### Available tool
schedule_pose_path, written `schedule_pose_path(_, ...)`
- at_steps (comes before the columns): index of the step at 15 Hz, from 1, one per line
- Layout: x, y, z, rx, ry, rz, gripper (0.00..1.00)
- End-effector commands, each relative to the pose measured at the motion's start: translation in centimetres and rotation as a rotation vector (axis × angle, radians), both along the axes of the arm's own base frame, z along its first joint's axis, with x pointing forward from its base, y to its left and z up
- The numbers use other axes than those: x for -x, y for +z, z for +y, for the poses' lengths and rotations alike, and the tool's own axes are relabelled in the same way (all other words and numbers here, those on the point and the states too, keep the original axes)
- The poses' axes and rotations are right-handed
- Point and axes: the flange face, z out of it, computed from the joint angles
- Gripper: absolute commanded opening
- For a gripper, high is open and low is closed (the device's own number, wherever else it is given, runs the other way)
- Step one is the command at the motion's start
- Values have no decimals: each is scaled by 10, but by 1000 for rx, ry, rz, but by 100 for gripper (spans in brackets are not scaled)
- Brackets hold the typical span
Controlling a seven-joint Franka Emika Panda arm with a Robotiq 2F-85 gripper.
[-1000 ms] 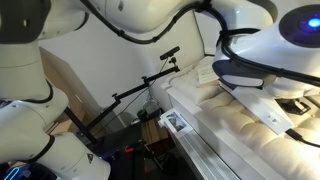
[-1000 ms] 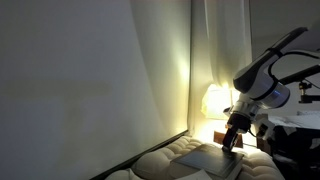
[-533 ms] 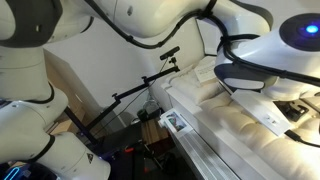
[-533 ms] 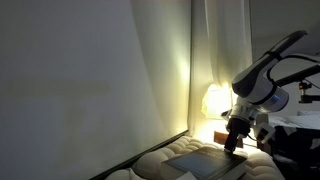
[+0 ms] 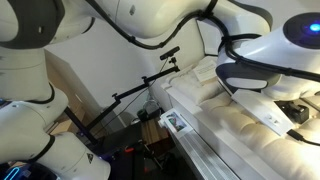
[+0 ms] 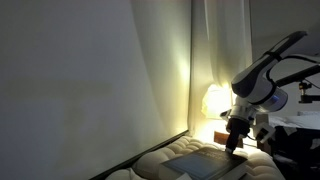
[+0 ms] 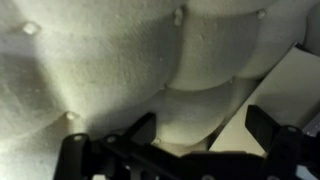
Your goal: Pick up the black book and position it on top of the white book
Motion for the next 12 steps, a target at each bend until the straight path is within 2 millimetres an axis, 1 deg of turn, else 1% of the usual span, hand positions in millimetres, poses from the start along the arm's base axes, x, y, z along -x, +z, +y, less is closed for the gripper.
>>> schedule_pose_path(1, 25, 31, -16, 32, -10, -19, 100)
schedule_pose_path(4, 48, 55, -27, 64, -2, -67, 100)
schedule_pose_path(6, 60, 64, -31, 85, 9, -88, 100)
schedule_pose_path(8, 64, 62, -28, 95, 25, -85, 100)
schedule_pose_path(9, 65, 58, -24, 92, 48, -80, 100)
schedule_pose_path(12, 61, 40, -17, 72, 64, -52, 100)
